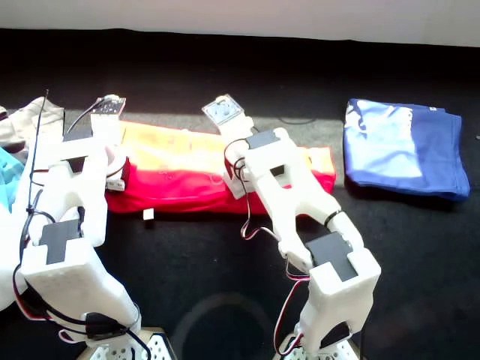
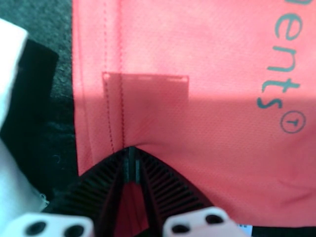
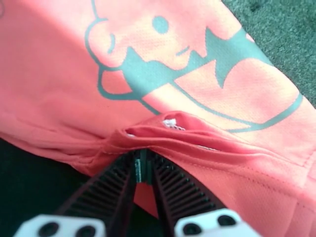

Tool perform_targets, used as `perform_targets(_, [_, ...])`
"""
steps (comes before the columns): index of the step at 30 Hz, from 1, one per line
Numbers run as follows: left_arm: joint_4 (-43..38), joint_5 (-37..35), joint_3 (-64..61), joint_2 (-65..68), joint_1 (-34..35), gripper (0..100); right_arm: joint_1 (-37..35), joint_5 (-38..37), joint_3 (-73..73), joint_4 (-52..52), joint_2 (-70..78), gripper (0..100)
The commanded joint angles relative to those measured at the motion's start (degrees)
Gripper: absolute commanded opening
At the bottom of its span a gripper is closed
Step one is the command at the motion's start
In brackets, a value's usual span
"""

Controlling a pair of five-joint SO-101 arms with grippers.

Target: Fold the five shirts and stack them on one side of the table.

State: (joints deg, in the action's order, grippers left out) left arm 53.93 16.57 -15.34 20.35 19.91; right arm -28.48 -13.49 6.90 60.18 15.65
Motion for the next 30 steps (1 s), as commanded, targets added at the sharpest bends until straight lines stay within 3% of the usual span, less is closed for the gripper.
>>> perform_targets(1, [-1.49,-0.26,1.01,0.57,0.40,1,-0.22,-0.62,-0.13,-0.75,-4.00,0.9])
perform_targets(12, [-1.41,-0.26,1.01,0.57,0.40,1,-0.31,-0.62,-11.12,7.78,-4.09,0.9])
perform_targets(21, [-1.32,-0.26,1.01,0.57,0.40,1,-0.40,-0.62,-6.29,1.45,1.01,0.9])
perform_targets(30, [-1.32,-0.26,1.01,-0.04,0.40,1,1.01,-0.70,-11.65,3.65,1.98,0.8])
